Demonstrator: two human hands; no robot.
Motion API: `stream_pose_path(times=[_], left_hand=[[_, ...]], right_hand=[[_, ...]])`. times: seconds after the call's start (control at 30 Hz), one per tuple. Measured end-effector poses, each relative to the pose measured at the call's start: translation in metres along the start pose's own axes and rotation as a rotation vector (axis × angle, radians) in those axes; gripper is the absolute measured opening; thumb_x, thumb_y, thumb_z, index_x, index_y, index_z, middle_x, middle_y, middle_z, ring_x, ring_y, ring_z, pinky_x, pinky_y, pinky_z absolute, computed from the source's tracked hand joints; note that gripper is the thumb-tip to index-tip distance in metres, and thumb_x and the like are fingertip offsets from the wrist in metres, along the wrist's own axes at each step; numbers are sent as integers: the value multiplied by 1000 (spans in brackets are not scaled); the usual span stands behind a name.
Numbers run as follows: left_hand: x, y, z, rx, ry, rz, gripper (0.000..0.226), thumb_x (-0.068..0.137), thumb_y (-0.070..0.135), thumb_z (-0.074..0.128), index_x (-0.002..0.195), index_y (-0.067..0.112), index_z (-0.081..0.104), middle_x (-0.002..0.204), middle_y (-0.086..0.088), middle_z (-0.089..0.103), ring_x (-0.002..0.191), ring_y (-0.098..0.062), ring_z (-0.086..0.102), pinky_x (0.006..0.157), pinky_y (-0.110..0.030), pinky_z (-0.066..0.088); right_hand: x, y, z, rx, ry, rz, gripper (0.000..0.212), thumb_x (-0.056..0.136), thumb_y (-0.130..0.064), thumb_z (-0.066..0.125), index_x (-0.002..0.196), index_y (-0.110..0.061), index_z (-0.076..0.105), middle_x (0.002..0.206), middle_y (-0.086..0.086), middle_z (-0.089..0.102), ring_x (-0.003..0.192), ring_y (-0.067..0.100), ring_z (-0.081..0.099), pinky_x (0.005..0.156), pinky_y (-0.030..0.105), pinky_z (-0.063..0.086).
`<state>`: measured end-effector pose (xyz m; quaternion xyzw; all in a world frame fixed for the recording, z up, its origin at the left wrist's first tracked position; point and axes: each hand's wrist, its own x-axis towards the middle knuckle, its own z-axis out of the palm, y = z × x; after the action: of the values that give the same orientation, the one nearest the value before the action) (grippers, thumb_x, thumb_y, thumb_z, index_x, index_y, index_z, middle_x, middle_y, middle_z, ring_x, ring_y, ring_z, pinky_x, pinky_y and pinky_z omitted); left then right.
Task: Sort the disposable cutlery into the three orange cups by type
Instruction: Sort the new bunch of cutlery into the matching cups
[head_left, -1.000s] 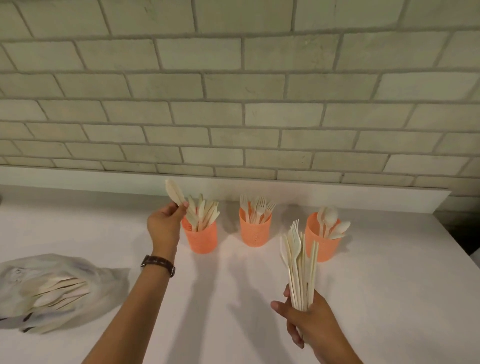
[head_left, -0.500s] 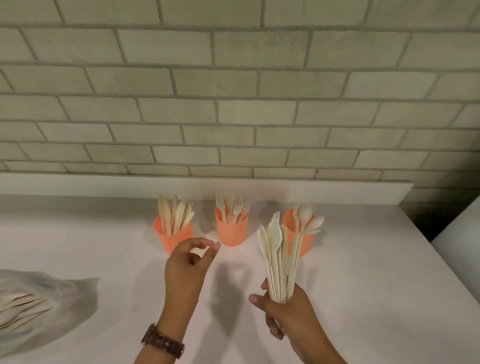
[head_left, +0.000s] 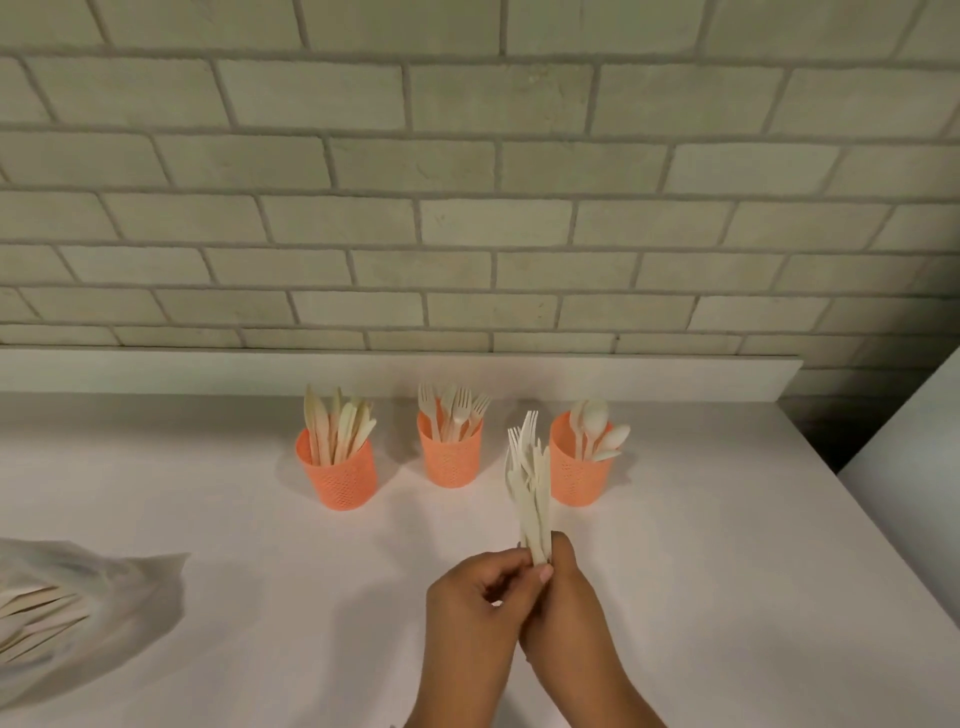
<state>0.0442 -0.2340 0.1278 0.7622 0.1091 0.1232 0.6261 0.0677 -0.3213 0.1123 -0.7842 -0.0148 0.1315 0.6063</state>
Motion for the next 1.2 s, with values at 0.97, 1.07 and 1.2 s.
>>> stream_pose_path(times=[0.97, 1.07, 1.2], left_hand=[[137, -56, -123, 333, 507, -62, 28, 79, 22, 72, 105, 15, 66, 112, -3, 60, 77, -17, 61, 72, -19, 42], [90, -27, -85, 202, 419, -40, 9, 78, 22, 72, 73, 24, 65, 78, 8, 63, 51, -6, 49, 53, -8, 37], [31, -6, -27, -61, 128, -117, 9, 69, 20, 79, 67, 21, 71, 63, 6, 67, 45, -3, 43, 50, -8, 37]], right_hand=[[21, 20, -12, -279, 95, -75, 21, 92, -17, 54, 112, -18, 51, 84, -2, 61, 70, 10, 56, 62, 17, 42], [18, 15, -12, -436, 153, -146, 31, 95, -21, 46, 125, -18, 40, 78, -9, 52, 66, 12, 52, 58, 22, 38], [13, 4, -11, -584, 181, -159, 40, 98, -24, 37, 136, -24, 26, 95, -5, 54, 78, 17, 52, 70, 25, 38]])
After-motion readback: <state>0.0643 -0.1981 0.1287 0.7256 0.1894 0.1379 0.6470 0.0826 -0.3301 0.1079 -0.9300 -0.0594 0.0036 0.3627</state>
